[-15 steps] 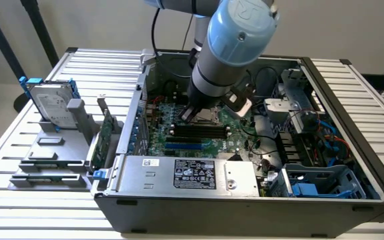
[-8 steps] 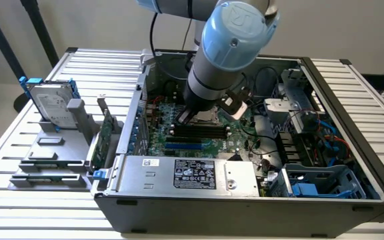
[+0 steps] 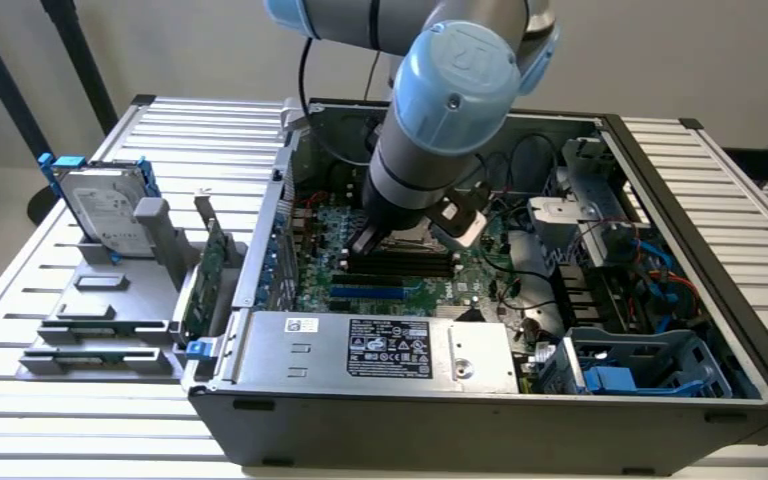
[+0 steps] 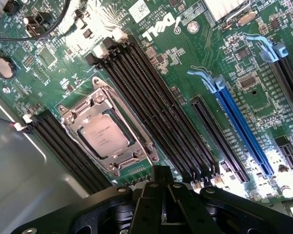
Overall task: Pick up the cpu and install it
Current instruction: 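Install the second cpu locking lever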
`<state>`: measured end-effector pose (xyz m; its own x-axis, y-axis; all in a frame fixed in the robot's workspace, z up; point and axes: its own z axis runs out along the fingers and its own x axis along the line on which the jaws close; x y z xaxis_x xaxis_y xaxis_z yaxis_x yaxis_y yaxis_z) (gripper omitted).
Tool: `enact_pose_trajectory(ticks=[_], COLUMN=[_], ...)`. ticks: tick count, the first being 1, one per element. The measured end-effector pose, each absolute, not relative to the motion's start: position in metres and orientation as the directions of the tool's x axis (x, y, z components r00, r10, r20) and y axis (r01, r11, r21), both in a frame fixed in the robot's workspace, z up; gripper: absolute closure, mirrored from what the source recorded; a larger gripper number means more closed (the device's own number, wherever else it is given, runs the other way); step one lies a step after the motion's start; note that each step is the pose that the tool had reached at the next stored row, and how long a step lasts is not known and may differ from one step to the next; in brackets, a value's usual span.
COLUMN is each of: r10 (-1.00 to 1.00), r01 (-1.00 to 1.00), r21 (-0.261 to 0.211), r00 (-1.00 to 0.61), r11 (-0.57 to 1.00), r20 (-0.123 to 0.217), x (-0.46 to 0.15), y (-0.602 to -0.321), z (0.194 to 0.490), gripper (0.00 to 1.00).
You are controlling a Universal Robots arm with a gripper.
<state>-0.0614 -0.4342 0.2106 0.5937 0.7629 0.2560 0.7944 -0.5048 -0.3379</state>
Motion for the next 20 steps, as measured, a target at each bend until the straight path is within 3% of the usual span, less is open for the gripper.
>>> enact_pose_trajectory(ticks=[20], r10=[0.773], r01=[0.81], r21=[-0.306], r00=[0.578], r11=[-0.501], r20=[0.263], x=[-0.072], y=[-0.423], z=[0.197], gripper=[0.89])
